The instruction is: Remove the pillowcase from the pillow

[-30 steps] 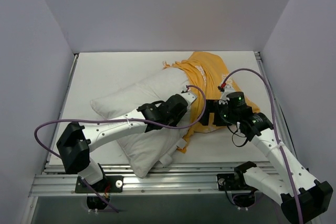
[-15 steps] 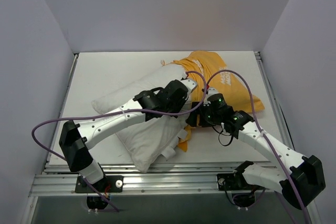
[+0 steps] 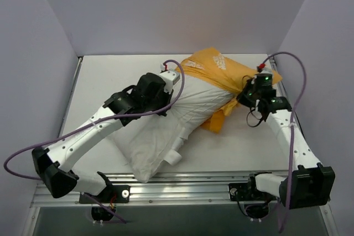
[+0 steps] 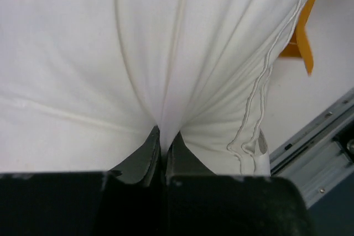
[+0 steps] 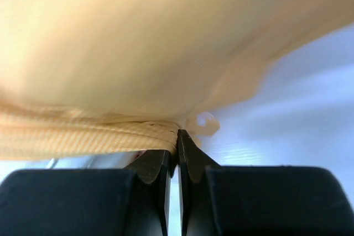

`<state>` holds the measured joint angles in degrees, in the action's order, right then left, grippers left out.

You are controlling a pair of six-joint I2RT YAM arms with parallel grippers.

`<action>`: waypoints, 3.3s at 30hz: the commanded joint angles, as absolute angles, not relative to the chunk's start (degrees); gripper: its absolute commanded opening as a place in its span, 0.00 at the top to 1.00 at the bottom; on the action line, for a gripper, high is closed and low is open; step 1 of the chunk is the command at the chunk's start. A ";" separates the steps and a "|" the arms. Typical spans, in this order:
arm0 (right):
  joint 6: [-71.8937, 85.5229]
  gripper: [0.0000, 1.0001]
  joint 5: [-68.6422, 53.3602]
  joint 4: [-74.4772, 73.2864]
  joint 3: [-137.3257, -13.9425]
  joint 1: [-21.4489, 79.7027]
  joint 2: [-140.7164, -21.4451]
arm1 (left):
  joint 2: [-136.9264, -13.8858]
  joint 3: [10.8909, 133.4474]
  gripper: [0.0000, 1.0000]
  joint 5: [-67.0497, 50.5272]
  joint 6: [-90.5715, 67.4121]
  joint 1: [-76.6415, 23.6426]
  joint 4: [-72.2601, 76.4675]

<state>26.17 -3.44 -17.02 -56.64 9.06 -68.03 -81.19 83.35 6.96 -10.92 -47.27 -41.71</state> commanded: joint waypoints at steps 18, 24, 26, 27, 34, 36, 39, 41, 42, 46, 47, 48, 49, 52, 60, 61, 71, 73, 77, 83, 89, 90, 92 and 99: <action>24.70 1.00 -2.91 -23.56 -73.04 -24.61 -74.80 | -53.17 66.45 0.98 -16.85 -13.28 -37.88 -58.54; 23.73 1.00 1.60 -27.07 -81.63 -27.07 -81.02 | -49.84 68.64 0.98 -6.79 -9.84 -37.18 -64.68; 24.34 1.00 0.62 -26.90 -86.03 -26.98 -82.17 | -50.10 70.48 0.98 -2.48 -11.33 -36.13 -64.78; 24.43 1.00 0.62 -26.63 -87.44 -26.90 -82.53 | -50.62 71.27 0.98 -0.98 -11.95 -35.86 -64.43; 21.54 1.00 -3.25 -31.02 -105.98 -26.54 -88.15 | -56.06 84.00 0.98 13.26 -15.73 -31.73 -58.72; 20.49 1.00 -3.43 -31.46 -111.85 -26.63 -89.55 | -59.39 90.05 0.98 17.46 -16.17 -29.37 -57.57; 19.95 1.00 -5.95 -32.69 -121.07 -26.63 -91.93 | -64.67 99.01 0.98 22.47 -16.61 -26.72 -56.34; 20.47 1.00 -9.38 -32.17 -125.49 -26.46 -94.12 | -69.05 103.25 0.98 23.99 -16.44 -24.89 -55.90; 20.74 1.00 -14.19 -31.56 -129.60 -26.28 -94.83 | -70.47 107.10 0.98 24.17 -16.44 -24.26 -55.38; 21.80 1.00 -22.99 -28.41 -135.78 -23.82 -97.12 | -77.94 116.50 0.98 23.65 -16.52 -23.12 -53.88; 22.49 1.00 -24.68 -26.82 -135.62 -23.12 -96.60 | -80.83 118.54 0.98 23.21 -16.52 -23.12 -53.53; 23.11 1.00 -26.26 -25.07 -135.09 -21.55 -96.16 | -82.16 120.65 0.98 22.77 -16.52 -23.12 -52.74; 23.64 1.00 -28.37 -20.87 -134.39 -20.58 -95.63 | -83.74 122.76 0.98 22.42 -16.61 -23.12 -52.47; 26.45 1.00 -37.51 -11.45 -129.83 -15.67 -93.26 | -89.46 131.12 0.98 21.01 -16.53 -23.20 -51.77; 21.44 1.00 -31.21 -7.05 -98.96 2.97 -83.51 | -85.97 108.54 0.98 11.53 -18.88 -24.52 -38.70; 21.62 1.00 -30.24 -6.51 -94.79 4.82 -82.45 | -84.65 104.19 0.98 10.73 -19.51 -25.04 -37.45; 33.02 0.99 -14.34 -0.62 -50.56 26.10 -79.19 | -78.49 64.55 0.98 4.49 -28.38 -34.18 -30.94; 35.85 0.99 -13.89 2.97 -46.43 27.50 -79.71 | -78.57 61.71 0.98 3.52 -31.10 -35.50 -28.92; 38.32 0.99 -13.80 3.17 -43.58 29.87 -81.82 | -78.13 58.89 0.98 0.09 -33.84 -38.49 -25.93; 31.12 0.87 -7.57 -9.92 -55.18 35.41 -82.62 | -77.79 62.39 0.96 0.97 -33.13 -41.66 -27.86; 25.93 0.51 -3.96 -15.90 -66.43 35.86 -77.44 | -73.40 71.44 0.61 7.46 -30.33 -41.31 -31.37; 25.14 0.45 -2.65 -18.43 -68.01 35.86 -77.00 | -73.04 73.20 0.53 8.69 -29.80 -40.96 -32.94; 23.04 0.31 3.75 -21.69 -73.37 35.77 -75.86 | -71.90 78.47 0.33 11.67 -28.04 -40.35 -34.53; 17.50 0.03 26.87 -35.22 -92.26 33.40 -72.25 | -69.79 95.52 0.06 18.70 -21.37 -34.28 -43.58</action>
